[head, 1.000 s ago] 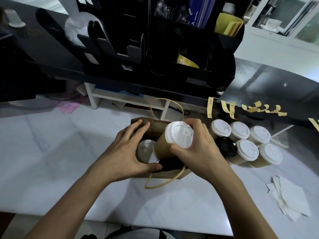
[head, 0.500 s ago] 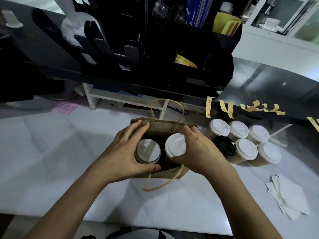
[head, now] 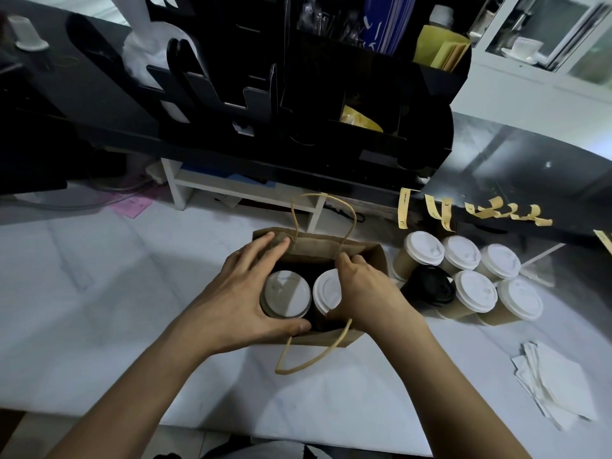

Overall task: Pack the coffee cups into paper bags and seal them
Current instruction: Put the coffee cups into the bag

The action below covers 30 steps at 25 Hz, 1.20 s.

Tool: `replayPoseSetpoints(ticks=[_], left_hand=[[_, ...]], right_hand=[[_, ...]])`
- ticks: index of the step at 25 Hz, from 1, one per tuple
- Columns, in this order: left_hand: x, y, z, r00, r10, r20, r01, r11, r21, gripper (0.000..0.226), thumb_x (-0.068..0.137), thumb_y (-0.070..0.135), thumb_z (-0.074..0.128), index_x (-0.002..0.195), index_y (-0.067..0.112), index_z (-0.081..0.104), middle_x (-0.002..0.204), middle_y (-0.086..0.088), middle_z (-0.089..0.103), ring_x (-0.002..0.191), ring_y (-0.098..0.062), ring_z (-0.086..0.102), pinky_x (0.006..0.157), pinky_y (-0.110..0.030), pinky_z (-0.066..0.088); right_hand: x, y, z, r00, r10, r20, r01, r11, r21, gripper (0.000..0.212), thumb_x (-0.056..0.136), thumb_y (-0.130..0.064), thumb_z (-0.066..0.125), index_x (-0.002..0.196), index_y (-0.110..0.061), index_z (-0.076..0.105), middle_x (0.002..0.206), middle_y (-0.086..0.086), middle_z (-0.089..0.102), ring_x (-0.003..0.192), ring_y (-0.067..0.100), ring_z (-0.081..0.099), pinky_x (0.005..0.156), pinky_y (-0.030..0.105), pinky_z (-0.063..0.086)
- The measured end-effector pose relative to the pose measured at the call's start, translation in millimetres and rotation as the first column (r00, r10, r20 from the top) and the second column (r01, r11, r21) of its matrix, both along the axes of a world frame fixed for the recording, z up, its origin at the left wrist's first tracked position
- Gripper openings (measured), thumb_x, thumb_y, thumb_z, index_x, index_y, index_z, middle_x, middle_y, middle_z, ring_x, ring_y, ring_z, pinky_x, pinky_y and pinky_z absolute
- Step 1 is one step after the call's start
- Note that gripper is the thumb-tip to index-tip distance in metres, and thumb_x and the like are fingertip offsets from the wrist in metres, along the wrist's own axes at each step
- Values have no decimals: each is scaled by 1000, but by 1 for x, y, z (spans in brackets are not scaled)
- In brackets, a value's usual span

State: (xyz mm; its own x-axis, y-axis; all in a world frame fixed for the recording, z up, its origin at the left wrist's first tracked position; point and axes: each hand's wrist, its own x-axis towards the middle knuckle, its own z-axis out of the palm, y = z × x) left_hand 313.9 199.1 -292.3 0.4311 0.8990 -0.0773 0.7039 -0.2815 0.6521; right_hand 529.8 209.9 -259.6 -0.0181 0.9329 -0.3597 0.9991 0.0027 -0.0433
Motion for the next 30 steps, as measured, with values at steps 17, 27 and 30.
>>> replayPoseSetpoints(ticks=[17,27,30], left_hand=[[1,0,0,1000,-11,-16,11,1000,14,122,59,90,63,153,53,-4,157,35,-16,149,-3,-1,115,-43,33],[0,-1,-2,1000,1,6,-1,1000,17,123,57,91,64,154,53,-3,157,36,-14,149,-3,2,113,-42,33],[1,-2,-3,1000,8,14,-9,1000,22,123,57,92,63,153,54,-3,156,37,-14,148,-2,2,112,-40,32]], right_hand=[[-1,5,-11,983,80,166,-81,997,-1,73,91,-26,73,149,-13,31,135,6,53,117,26,60,84,33,49],[0,17,-14,957,146,252,-131,989,-74,47,97,-12,63,140,-8,44,123,7,66,113,26,64,86,34,54],[0,20,-20,964,144,225,-130,989,-75,41,96,-12,64,134,-9,50,122,8,65,112,27,63,85,34,52]])
